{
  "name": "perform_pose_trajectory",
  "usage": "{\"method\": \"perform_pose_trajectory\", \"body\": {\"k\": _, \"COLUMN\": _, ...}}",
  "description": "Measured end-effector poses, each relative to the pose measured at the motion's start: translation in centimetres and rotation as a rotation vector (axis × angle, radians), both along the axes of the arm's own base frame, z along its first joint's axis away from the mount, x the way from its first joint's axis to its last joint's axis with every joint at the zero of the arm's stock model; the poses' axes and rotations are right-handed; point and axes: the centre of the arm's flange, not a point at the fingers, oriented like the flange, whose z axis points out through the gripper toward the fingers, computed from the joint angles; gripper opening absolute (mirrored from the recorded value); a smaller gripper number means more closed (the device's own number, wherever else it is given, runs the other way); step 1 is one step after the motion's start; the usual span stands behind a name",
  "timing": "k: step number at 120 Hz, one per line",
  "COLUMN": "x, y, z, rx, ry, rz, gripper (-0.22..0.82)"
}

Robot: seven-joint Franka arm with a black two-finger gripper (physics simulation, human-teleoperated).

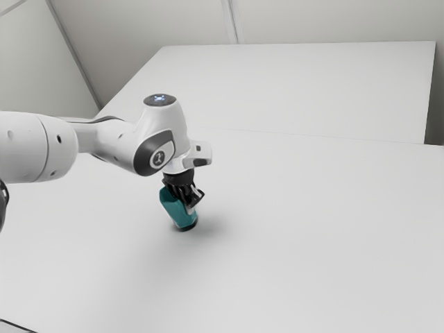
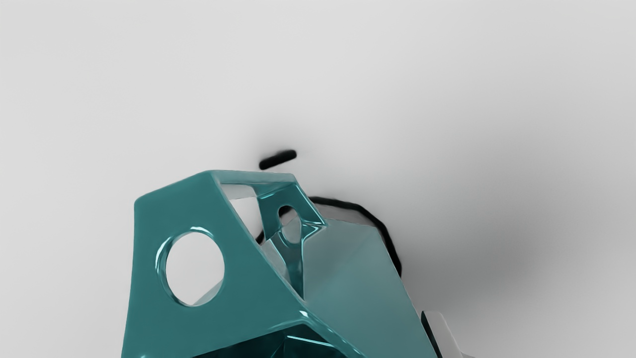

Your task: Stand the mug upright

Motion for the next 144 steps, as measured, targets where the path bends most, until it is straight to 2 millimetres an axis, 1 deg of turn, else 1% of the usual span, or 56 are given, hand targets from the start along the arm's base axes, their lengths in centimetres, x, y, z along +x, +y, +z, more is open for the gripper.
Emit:
{"method": "perform_pose_trajectory", "body": {"k": 8, "x": 0.0, "y": 0.0, "z": -0.1, "rx": -0.001, "ry": -0.003, "rz": 0.001, "gripper": -0.14}}
{"method": "perform_pose_trajectory", "body": {"k": 19, "x": 0.1, "y": 0.0, "z": -0.1, "rx": -0.003, "ry": -0.005, "rz": 0.003, "gripper": -0.11}}
{"method": "perform_pose_trajectory", "body": {"k": 58, "x": 0.2, "y": -0.1, "z": 0.2, "rx": -0.006, "ry": -0.014, "rz": 0.003, "gripper": 0.08}}
{"method": "perform_pose_trajectory", "body": {"k": 83, "x": 0.3, "y": -0.1, "z": 0.9, "rx": -0.01, "ry": -0.028, "rz": 0.002, "gripper": 0.17}}
{"method": "perform_pose_trajectory", "body": {"k": 112, "x": 0.3, "y": -0.3, "z": 2.6, "rx": -0.015, "ry": -0.055, "rz": -0.002, "gripper": 0.25}}
{"method": "perform_pose_trajectory", "body": {"k": 131, "x": 0.2, "y": -0.7, "z": 4.8, "rx": -0.023, "ry": -0.09, "rz": -0.01, "gripper": 0.27}}
{"method": "perform_pose_trajectory", "body": {"k": 144, "x": 0.1, "y": -1.3, "z": 6.8, "rx": -0.029, "ry": -0.115, "rz": -0.019, "gripper": 0.28}}
